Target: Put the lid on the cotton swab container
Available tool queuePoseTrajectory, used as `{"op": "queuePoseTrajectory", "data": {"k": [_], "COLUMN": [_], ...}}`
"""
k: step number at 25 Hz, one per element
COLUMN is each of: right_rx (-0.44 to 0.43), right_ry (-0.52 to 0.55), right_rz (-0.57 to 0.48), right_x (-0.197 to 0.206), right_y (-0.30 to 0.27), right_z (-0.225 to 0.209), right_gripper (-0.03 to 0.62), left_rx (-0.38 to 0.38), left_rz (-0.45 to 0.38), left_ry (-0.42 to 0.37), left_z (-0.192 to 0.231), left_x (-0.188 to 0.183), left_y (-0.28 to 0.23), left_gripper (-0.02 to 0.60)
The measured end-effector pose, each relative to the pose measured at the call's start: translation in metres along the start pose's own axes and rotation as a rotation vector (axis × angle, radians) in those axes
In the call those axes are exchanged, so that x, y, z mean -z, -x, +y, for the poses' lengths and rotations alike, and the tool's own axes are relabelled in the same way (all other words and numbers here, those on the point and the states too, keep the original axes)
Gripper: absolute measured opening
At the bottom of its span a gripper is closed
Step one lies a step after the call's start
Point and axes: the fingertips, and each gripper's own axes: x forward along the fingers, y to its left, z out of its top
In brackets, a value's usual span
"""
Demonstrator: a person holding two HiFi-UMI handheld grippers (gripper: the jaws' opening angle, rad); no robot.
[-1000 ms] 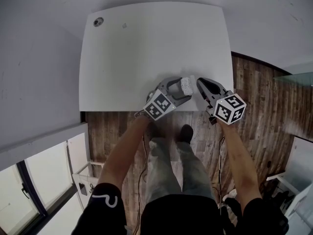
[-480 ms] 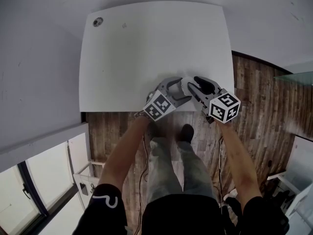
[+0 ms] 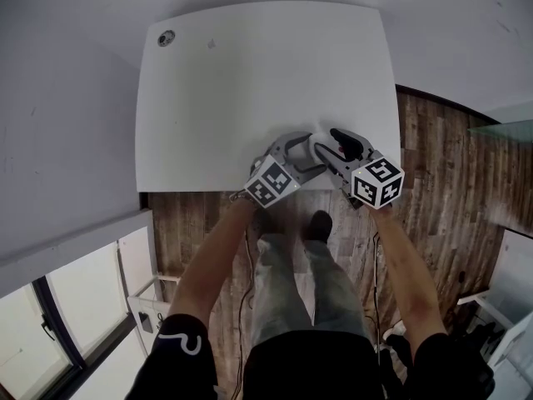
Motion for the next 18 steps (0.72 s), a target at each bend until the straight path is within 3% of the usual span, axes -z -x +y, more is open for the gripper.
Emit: {"op": "queuePoseTrajectory", "data": {"k": [11,18], "right_rx": [0.028,0.042], "right_ry": [0.131,0.055], "right_rz": [-0.009,-0.015], "right_x": [-0.0004,0.0003], "right_y": [-0.0028,0.0004], "right_z": [-0.0017,-0.0048], "right_gripper": [0.298,0.299], "left_rx": [-0.005,0.013], "left_rz": [-0.004,0.014], "left_ry": [0.0,0.025], "left_z": [0.0005,-0.0006], "left_x": [0.0004,0.0013], "left_y": [0.0003,0.0005], "left_gripper": [0.36,0.362]}}
